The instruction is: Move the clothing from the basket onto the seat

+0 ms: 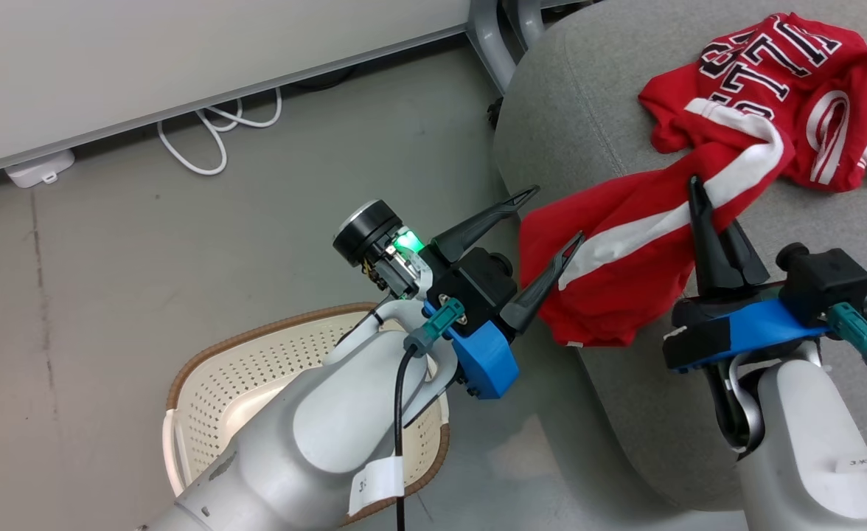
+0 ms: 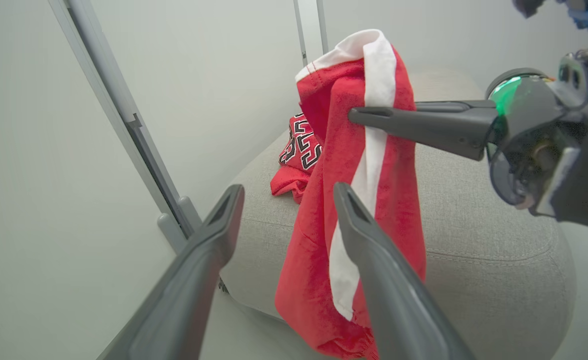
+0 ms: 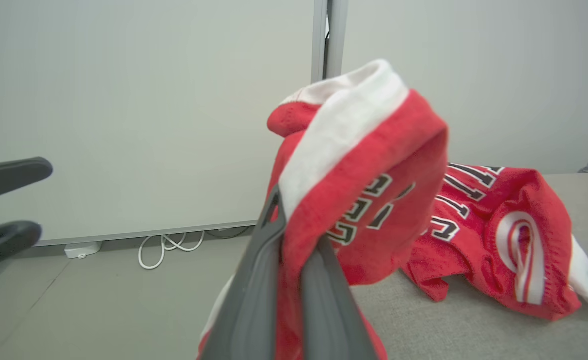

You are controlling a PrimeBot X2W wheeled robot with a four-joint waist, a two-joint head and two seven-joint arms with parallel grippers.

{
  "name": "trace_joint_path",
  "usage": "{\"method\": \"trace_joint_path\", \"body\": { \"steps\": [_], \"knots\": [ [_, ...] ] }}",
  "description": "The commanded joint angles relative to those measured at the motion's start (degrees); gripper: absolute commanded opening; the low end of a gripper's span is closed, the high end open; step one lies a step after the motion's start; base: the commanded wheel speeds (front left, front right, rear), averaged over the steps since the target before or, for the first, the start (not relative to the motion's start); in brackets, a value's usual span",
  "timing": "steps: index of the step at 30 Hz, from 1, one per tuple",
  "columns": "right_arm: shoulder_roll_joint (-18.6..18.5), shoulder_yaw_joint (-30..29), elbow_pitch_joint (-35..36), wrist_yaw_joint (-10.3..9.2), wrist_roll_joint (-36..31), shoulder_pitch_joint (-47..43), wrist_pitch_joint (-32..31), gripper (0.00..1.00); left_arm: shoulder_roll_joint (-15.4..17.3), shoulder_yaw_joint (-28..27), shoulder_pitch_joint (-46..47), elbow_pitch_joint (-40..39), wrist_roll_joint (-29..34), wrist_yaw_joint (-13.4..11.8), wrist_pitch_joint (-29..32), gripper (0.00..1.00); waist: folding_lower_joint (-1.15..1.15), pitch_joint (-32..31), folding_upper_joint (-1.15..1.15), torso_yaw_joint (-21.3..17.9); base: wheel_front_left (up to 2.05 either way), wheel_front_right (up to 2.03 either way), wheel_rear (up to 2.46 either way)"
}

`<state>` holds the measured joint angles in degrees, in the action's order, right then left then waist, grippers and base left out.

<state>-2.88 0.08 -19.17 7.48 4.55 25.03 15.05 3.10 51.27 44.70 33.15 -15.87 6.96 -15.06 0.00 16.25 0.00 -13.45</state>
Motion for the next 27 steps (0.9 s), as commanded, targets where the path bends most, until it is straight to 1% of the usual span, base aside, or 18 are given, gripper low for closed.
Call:
{"method": "trace_joint_path", "body": {
  "steps": [1, 13, 21, 27],
  "knots": [
    [0.0, -1.0, 0.8, 0.03, -0.5, -1.0, 0.2, 0.00, 0.0, 0.3, -0.7, -0.1, 0.0, 0.1, -0.2, 1.00, 0.00, 0.4, 0.00, -1.2, 0.00, 0.00, 0.00],
    [0.0, -5.1, 2.9, 0.02, -0.2, -4.9, 0.2, 0.00, -0.1, 1.8, -1.5, -0.1, -0.1, 0.3, -0.2, 1.00, 0.00, 0.8, 0.00, -4.0, 0.00, 0.00, 0.00],
    [0.0, -5.9, 3.5, 0.03, 0.5, -6.7, 0.2, 0.00, -0.2, 2.5, -1.4, 0.0, -0.5, 0.4, -0.2, 1.00, 0.00, 0.9, 0.00, -4.3, 0.00, 0.00, 0.00],
    [0.0, -6.0, 3.4, 0.02, 0.7, -5.9, 0.2, 0.00, -0.2, 2.4, -0.8, -0.2, -0.6, 0.5, -0.2, 1.00, 0.00, 1.0, 0.00, -4.0, 0.00, 0.00, 0.00]
  ]
}}
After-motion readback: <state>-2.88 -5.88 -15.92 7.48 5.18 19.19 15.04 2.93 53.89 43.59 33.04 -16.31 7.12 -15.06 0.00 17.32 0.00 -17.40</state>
